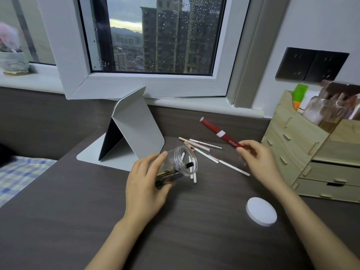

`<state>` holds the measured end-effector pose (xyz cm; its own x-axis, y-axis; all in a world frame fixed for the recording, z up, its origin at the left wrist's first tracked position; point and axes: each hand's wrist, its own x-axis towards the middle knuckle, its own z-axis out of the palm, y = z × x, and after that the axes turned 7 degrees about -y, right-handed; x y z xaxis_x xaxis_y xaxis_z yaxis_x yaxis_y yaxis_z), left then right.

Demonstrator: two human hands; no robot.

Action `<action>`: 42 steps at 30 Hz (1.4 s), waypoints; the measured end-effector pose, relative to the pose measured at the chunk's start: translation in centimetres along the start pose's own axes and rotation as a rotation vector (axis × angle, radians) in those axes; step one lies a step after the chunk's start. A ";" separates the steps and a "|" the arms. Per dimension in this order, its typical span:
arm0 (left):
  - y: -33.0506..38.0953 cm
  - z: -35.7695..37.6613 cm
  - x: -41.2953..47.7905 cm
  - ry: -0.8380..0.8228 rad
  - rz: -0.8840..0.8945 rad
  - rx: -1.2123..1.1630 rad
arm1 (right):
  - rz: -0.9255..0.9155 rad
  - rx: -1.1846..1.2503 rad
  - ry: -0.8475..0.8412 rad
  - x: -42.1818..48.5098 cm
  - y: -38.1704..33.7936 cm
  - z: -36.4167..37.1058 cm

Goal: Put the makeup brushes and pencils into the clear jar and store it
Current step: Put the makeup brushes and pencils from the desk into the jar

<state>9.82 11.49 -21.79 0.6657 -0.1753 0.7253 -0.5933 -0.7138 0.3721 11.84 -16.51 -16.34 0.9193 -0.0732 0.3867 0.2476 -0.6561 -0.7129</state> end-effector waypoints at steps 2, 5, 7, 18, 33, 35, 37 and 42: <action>0.0 0.0 0.0 0.007 -0.010 -0.002 | -0.072 0.072 -0.051 -2.9 -2.0 -1.5; 0.1 -0.1 -0.1 0.015 0.000 -0.005 | -0.181 -0.064 -0.070 -6.1 -3.4 -2.2; 0.2 -0.1 -0.2 0.009 0.028 -0.001 | -0.265 -0.210 -0.068 -7.0 -3.6 -1.6; 0.6 0.2 -0.7 -0.165 0.182 0.021 | -0.369 -0.207 0.088 -6.2 -5.8 5.2; 0.0 -0.2 -0.2 -0.084 0.085 0.040 | -0.090 -0.034 0.143 -1.0 -1.8 3.8; 0.0 -0.3 -0.1 -0.065 0.058 0.036 | 0.066 -0.283 0.063 1.8 0.9 4.2; -0.1 -0.2 0.0 -0.047 0.036 0.032 | 0.171 -0.484 -0.080 4.3 2.9 5.1; -0.3 -0.1 -0.1 -0.005 0.001 0.055 | 0.236 -0.776 -0.259 8.4 4.9 7.0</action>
<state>9.96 11.78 -21.93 0.6677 -0.1789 0.7226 -0.5678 -0.7501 0.3390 22.92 -15.05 -20.71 0.9849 -0.1609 0.0648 -0.1525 -0.9812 -0.1184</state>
